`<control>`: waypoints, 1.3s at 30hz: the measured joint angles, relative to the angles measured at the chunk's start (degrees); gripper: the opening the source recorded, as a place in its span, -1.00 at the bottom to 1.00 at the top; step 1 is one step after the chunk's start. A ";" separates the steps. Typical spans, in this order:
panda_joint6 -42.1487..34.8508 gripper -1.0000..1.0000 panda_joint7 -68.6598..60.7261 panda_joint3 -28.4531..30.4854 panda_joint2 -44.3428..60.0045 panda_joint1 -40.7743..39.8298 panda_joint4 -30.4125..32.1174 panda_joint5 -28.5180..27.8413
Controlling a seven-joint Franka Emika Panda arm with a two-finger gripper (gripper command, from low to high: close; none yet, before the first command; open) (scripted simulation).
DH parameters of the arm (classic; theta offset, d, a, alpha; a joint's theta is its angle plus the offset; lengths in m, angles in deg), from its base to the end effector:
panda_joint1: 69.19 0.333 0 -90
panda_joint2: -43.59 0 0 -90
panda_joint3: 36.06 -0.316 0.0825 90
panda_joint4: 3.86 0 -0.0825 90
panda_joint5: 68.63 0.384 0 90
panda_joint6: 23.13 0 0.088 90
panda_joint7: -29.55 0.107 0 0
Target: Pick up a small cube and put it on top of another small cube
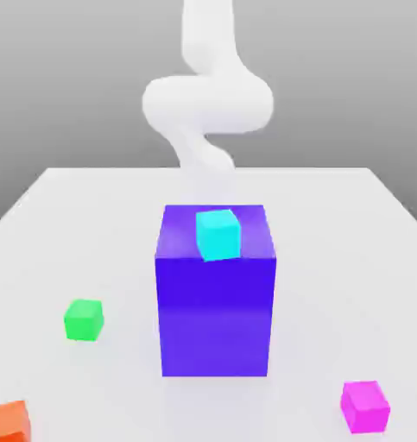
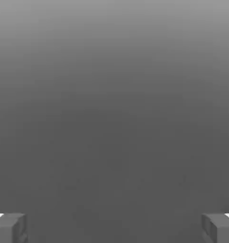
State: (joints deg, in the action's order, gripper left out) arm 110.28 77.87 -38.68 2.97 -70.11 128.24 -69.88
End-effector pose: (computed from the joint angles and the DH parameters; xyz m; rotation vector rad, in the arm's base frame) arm 0.3798 0.0170 0.6780 -2.4997 1.0633 -0.9740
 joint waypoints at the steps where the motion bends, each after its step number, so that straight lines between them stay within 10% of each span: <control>1: 0.70 0.00 1.11 -1.12 2.25 -0.36 0.14 -0.59; 18: 11.66 0.00 20.44 -14.89 37.77 -1.27 2.26 -12.54; 33: 25.92 0.00 31.78 -12.48 67.60 8.58 2.02 -18.17; 34: 26.88 -1.00 32.34 -11.64 68.90 9.28 1.71 -18.90; 39: 26.99 -1.00 32.38 -11.65 68.90 9.27 1.72 -18.93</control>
State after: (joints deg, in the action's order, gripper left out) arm 137.27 110.25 -50.33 71.87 -60.84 129.96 -88.81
